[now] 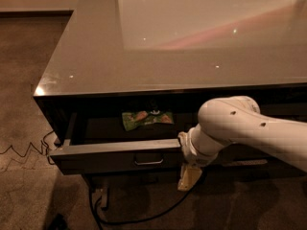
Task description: Open top drawer
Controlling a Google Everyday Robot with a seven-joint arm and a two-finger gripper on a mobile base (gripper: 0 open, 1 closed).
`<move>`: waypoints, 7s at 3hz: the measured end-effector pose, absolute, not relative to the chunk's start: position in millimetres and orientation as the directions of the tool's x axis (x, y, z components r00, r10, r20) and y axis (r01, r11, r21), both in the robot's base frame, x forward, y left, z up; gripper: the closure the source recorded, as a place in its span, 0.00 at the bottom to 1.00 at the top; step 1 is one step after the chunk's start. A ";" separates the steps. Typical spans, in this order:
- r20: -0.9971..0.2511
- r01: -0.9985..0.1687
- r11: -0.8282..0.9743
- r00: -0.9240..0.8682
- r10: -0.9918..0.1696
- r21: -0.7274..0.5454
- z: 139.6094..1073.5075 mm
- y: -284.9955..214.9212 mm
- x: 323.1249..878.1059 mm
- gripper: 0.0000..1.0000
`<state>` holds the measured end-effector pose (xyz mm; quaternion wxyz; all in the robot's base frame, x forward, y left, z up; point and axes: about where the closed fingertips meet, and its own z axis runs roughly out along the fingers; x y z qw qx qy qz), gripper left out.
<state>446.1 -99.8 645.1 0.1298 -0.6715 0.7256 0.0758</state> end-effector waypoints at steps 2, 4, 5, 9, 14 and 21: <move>-0.282 -0.994 0.098 -0.082 -0.956 -0.041 640.9 -107.1 432.4 0.65; -0.275 -0.993 0.117 -0.104 -0.956 -0.034 639.2 -114.5 421.1 0.86; -0.276 -0.993 0.117 -0.104 -0.956 -0.034 639.2 -114.5 421.1 0.62; -0.314 -0.988 0.128 -0.096 -0.945 -0.082 667.3 -114.5 456.0 0.00; -0.269 -0.985 0.172 -0.171 -0.948 0.019 637.7 -139.1 404.4 0.88; -0.216 -0.911 0.388 -0.411 -0.886 0.142 644.4 -168.1 237.8 0.00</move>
Offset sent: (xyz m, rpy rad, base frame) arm -0.0681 -0.0527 -0.0585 -0.0348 0.1267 -0.1093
